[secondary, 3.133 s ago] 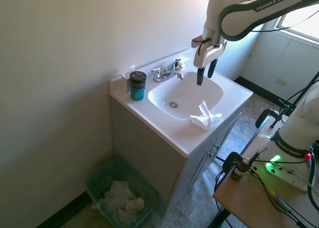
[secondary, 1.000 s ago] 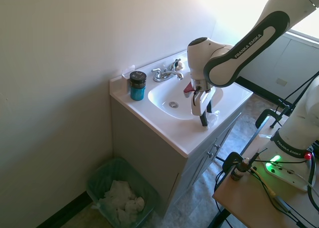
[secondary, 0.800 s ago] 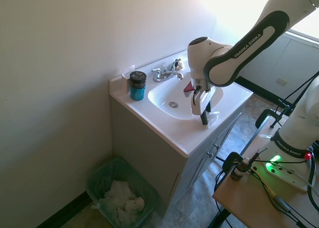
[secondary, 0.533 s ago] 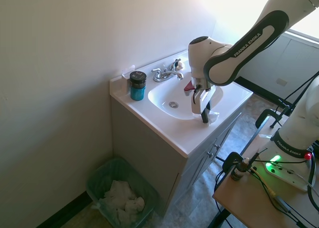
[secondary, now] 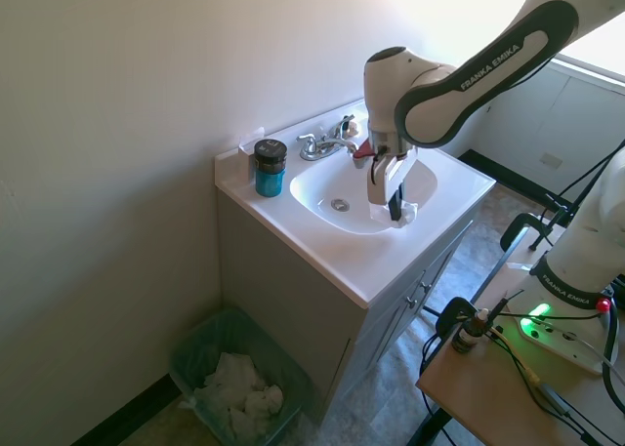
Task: Throw the tissue in the trash bin
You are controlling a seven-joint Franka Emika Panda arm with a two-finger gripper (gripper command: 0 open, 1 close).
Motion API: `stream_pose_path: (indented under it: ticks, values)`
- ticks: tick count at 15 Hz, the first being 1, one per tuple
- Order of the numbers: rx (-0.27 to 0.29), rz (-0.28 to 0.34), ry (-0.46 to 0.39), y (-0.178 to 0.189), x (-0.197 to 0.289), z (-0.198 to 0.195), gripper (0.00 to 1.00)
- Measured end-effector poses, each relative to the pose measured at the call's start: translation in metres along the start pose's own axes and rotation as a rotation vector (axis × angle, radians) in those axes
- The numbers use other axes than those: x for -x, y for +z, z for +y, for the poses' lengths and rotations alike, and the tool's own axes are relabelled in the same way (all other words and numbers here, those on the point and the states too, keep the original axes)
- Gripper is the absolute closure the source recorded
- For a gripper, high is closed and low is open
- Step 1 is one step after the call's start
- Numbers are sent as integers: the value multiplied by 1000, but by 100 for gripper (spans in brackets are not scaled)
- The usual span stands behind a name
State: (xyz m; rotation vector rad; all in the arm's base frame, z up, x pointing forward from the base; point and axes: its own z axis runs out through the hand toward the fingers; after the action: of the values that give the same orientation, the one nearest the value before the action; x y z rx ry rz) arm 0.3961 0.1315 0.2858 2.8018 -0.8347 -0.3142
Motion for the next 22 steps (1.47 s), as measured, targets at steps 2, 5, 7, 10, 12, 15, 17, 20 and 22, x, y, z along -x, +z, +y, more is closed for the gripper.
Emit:
stream_pose_path:
  ticks: [2, 5, 7, 10, 12, 15, 17, 20, 22]
  values:
    - [-7, 36, -20, -31, 17, -24, 100]
    - [-28, 106, -52, -66, 48, -72, 100]
    - [-40, 143, -74, -79, 62, -110, 100]
    - [-55, 175, -121, -85, 83, -176, 100]
    - [-64, 173, -151, -81, 95, -213, 100]
    - [-73, 155, -184, -70, 105, -253, 100]
    - [-61, 145, -182, -57, 99, -269, 0]
    - [-49, 136, -161, -49, 82, -278, 0]
    - [-41, 133, -160, -48, 80, -280, 0]
